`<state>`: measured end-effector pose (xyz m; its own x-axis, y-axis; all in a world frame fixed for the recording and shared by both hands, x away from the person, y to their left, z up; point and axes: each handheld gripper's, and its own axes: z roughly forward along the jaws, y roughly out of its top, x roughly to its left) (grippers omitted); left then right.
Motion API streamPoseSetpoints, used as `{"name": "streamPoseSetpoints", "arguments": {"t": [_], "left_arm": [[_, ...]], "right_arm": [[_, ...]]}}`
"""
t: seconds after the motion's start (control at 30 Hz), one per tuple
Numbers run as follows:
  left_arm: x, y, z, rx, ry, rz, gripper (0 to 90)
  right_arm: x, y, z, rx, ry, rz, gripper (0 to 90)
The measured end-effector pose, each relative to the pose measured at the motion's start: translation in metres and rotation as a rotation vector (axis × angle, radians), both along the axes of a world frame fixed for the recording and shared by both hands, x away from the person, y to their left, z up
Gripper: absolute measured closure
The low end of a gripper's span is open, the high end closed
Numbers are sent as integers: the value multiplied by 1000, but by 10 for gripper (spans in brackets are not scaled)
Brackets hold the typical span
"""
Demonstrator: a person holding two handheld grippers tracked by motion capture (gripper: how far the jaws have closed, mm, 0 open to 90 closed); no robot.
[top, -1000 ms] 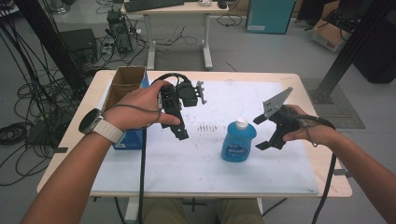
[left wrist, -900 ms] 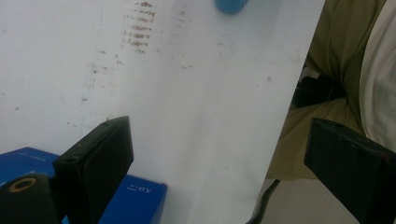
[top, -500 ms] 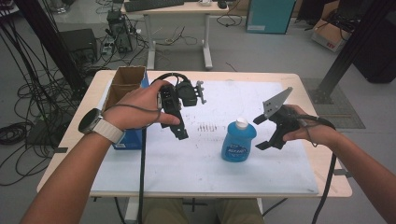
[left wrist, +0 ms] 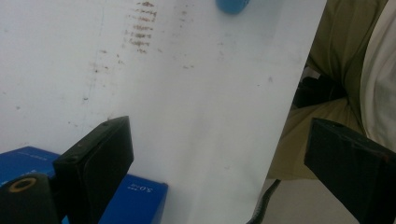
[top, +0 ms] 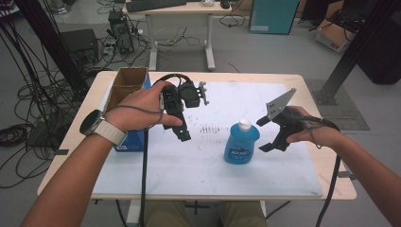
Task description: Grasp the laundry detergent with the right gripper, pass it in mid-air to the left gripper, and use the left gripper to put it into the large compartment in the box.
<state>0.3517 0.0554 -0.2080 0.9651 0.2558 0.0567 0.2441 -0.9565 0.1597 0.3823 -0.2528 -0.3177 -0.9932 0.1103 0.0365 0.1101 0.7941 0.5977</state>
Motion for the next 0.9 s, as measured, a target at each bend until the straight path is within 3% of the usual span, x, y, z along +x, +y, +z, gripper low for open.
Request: {"name": "streamPoseSetpoints", "arguments": {"t": [0.23,0.27,0.33,0.43,0.6,0.63,0.7,0.77,0.8,0.9], "left_arm": [[-1,0,-1,-8,5,14,85],[1,1,1,17,1,-18,85],[-3,0,-3,-44,5,52,85],[-4,0,-3,-44,2,52,85],[1,1,1,21,2,-16,85],[-1,1,-1,-6,1,13,85],[1,2,1,23,3,-17,85],[1,2,0,6,2,-2,85],[-3,1,-3,-44,-2,52,85],[-3,1,-3,-41,-6,52,85]], "right_arm": [[0,0,0,0,-2,0,49],[0,1,0,0,-2,-1,49],[0,1,0,1,-4,1,49],[0,1,1,0,-3,2,49],[0,1,1,0,-4,2,49],[0,1,1,0,-4,1,49],[0,1,2,1,-5,0,49],[0,1,2,1,-5,1,49],[0,1,1,1,-5,1,49],[0,1,2,1,-5,-1,49]]}}
